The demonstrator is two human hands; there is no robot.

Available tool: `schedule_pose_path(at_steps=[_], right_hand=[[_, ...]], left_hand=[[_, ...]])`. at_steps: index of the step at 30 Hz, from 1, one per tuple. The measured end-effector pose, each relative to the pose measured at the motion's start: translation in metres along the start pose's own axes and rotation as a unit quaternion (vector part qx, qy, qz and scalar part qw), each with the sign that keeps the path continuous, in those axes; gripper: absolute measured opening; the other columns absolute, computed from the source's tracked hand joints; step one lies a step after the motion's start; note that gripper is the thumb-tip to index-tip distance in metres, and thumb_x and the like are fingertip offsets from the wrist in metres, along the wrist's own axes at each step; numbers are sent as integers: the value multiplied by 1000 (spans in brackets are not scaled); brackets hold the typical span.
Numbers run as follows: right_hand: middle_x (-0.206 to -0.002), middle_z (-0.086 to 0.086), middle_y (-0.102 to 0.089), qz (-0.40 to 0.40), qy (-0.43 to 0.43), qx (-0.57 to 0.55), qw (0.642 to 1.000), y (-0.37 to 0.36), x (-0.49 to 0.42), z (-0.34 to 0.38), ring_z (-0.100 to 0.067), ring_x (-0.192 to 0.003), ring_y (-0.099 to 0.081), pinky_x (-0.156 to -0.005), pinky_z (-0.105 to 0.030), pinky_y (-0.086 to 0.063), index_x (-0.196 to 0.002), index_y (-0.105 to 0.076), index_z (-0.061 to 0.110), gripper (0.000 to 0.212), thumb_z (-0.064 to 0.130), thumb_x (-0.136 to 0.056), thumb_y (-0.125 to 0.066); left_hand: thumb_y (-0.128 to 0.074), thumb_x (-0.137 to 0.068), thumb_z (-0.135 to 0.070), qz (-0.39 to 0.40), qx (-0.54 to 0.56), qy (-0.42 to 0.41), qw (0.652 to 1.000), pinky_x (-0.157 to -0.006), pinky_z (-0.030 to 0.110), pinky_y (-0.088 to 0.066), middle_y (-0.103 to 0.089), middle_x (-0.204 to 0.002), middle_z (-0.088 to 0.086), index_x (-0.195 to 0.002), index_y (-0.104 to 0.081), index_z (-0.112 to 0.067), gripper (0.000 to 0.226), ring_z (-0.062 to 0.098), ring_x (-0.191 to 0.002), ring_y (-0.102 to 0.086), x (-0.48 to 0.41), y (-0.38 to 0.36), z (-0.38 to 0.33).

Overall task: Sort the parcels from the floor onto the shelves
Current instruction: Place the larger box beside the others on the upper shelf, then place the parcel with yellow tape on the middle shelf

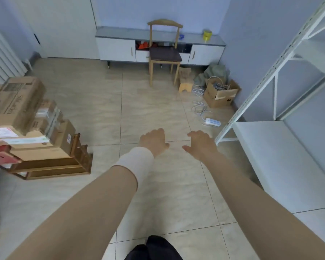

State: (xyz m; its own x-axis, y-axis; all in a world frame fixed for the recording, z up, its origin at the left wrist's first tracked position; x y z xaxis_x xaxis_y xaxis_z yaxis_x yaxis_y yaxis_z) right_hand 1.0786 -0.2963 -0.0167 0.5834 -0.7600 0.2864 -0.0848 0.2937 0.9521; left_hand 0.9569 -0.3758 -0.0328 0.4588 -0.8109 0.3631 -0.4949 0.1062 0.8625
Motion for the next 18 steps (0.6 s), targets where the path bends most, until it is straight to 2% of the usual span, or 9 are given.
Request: schedule_pose_path(at_steps=[7, 12, 18], right_hand=[[-134, -8, -45, 127, 100, 3, 987, -109, 0, 64, -26, -126, -41, -100, -35, -35, -135, -41, 15, 50, 38, -92, -51], [-131, -9, -46, 211, 164, 28, 963, -164, 16, 122, -28, -123, -42, -97, -35, -36, -134, -43, 12, 48, 34, -92, -49], [-130, -8, -47, 257, 257, 79, 928, -205, 45, 226, -27, -123, -43, -98, -35, -37, -132, -42, 11, 46, 35, -93, -48]], left_hand=[[-51, -93, -33, 18, 55, 144, 988, -96, 35, -38, -51, -132, 9, -137, -36, -12, 51, 28, -120, -50, 35, -66, 109], [-50, -93, -37, 74, 121, 249, 958, -99, 35, -36, -46, -137, 8, -139, -34, -13, 54, 27, -126, -45, 77, -112, 174], [-49, -93, -36, 61, 188, 344, 918, -97, 33, -37, -48, -135, 6, -136, -36, -12, 50, 25, -123, -48, 132, -121, 261]])
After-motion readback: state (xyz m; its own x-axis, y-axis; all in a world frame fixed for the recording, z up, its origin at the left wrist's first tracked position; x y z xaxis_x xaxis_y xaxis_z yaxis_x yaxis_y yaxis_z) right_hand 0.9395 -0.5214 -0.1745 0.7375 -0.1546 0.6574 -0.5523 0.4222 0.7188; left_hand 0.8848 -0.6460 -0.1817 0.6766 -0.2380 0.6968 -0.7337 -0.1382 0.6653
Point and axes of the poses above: each hand's wrist, its own x-axis away from the middle knuckle, its own y-axis out of the back of the hand, z = x × y, the point moved 5 cm from there along -x, towards the middle knuckle
